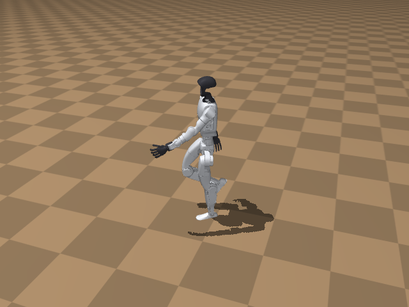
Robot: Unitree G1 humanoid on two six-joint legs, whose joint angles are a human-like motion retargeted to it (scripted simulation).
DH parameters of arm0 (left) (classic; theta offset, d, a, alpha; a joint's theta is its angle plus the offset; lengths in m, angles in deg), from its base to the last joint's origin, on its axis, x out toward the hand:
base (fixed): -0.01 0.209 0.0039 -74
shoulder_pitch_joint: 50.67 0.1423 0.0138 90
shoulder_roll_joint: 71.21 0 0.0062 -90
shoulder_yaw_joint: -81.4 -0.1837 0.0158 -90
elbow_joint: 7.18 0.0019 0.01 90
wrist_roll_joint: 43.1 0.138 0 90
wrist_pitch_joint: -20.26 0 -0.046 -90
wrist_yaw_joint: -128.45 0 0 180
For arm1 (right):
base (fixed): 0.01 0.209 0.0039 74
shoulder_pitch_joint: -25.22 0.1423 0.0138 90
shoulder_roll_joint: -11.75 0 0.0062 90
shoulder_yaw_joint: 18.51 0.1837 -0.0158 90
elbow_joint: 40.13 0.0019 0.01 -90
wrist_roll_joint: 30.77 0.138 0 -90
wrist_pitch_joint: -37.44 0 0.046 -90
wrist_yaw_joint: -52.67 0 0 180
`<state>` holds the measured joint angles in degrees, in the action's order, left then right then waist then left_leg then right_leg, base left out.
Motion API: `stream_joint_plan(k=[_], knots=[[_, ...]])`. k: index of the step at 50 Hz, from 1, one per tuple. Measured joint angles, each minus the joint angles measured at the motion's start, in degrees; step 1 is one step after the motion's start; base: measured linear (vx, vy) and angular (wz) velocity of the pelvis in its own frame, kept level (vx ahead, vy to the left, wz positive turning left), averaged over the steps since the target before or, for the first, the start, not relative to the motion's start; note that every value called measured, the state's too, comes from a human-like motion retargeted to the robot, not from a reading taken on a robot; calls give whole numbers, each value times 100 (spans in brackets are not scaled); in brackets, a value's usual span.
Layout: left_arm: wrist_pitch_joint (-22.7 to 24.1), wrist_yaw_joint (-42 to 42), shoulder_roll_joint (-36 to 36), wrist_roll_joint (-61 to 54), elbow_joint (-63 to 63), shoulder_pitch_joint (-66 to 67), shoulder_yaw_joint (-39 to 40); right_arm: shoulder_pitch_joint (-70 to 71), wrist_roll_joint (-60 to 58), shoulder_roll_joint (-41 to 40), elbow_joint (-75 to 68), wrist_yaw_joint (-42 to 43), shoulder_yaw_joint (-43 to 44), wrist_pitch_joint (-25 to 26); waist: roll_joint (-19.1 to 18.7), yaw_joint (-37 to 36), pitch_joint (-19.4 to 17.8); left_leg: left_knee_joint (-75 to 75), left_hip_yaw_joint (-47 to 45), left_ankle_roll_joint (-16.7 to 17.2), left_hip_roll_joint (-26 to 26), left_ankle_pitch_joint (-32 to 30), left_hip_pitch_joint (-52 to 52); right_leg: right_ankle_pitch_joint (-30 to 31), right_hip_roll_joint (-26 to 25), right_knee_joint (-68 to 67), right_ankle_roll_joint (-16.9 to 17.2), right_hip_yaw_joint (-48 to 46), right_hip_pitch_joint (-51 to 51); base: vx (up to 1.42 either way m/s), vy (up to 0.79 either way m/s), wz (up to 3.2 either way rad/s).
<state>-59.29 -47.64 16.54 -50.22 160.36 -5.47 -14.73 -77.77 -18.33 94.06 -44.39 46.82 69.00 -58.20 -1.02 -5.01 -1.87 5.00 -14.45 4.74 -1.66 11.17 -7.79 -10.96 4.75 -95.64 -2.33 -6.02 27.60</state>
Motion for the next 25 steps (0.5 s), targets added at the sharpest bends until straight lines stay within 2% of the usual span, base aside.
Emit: stream_joint_plan(k=[3, 6, 10, 13, 15, 17, 18, 19, 20, 21, 23, 25], knots=[[-69, -262, 180, 75, -118, -1001, -211, -710, 267, -124, 226, -201, 67, -13, -115, 402, -30, 0, 652, -80, 55, 79, -200, -360, -72, -132, -107, 178, 662, 46, 1, 187], [-66, -362, 281, -96, -165, -1621, -282, -1122, 409, -225, 394, -348, -51, -42, -193, 690, 24, 0, 1179, -183, 138, 136, -356, -502, -396, 568, 55, 454, 1029, 46, -7, 163], [64, -345, 204, -519, -234, -1965, -297, -1124, 467, -319, 393, -447, -506, -68, -169, 786, 114, -133, 1757, -232, 151, 248, -482, -361, -731, 2526, 267, 930, 936, 45, -10, 130], [342, -352, -10, -758, -339, -1756, -392, -765, 457, -322, 248, -359, -676, -178, -76, 787, 150, -265, 2272, -231, 72, 362, -607, -222, -795, 4815, 706, 1455, 223, 47, -11, 149], [553, -384, -188, -840, -398, -1430, -477, -398, 379, -269, 109, -197, -622, -248, 25, 788, 127, -336, 2640, -225, -34, 438, -749, 101, -599, 6650, 790, 1707, -476, 49, -13, 174], [786, -500, -382, -749, -351, -990, -527, 131, -41, -155, -123, 96, -358, -260, 211, 765, 31, -405, 3027, -267, -233, 488, -965, 1390, -347, 8566, 875, 2336, -1327, 51, -17, 178], [929, -558, -471, -753, -285, -730, -575, 418, -271, -86, -228, 259, -258, -268, 345, 720, -19, -444, 3230, -326, -380, 486, -1074, 2110, -214, 9269, 1102, 2968, -1737, 50, -20, 137], [916, -554, -544, -724, -182, -416, -637, 688, -223, -36, -271, 399, -304, -280, 402, 569, -42, -473, 3344, -334, -448, 446, -1150, 2014, -54, 9523, 1141, 2751, -1976, 48, -21, 85], [827, -519, -608, -677, -59, -76, -707, 949, -38, 3, -283, 529, -424, -295, 421, 364, -53, -496, 3412, -316, -476, 389, -1209, 1511, 118, 9553, 1086, 2108, -2129, 46, -21, 45], [807, -483, -651, -620, 134, 282, -778, 1295, 260, 53, -301, 648, -599, -373, 453, 190, -104, -587, 3488, -315, -525, 245, -1255, 1265, 217, 9505, 1095, 1878, -2298, 45, -22, 35], [726, -336, -685, -358, 626, 1037, -893, 1980, 835, 149, -314, 805, -945, -532, 608, -150, -218, -1064, 3406, -278, -733, 30, -1206, 1075, 448, 9487, 1097, 1672, -2642, 42, -24, 48], [360, 202, -615, 158, 1189, 1787, -907, 2723, 1118, 296, -314, 740, -1091, -454, 954, -338, -163, -3006, 2625, -81, -1148, 406, -134, 1082, 850, 9461, 1102, 1562, -2695, 30, -24, 120]])
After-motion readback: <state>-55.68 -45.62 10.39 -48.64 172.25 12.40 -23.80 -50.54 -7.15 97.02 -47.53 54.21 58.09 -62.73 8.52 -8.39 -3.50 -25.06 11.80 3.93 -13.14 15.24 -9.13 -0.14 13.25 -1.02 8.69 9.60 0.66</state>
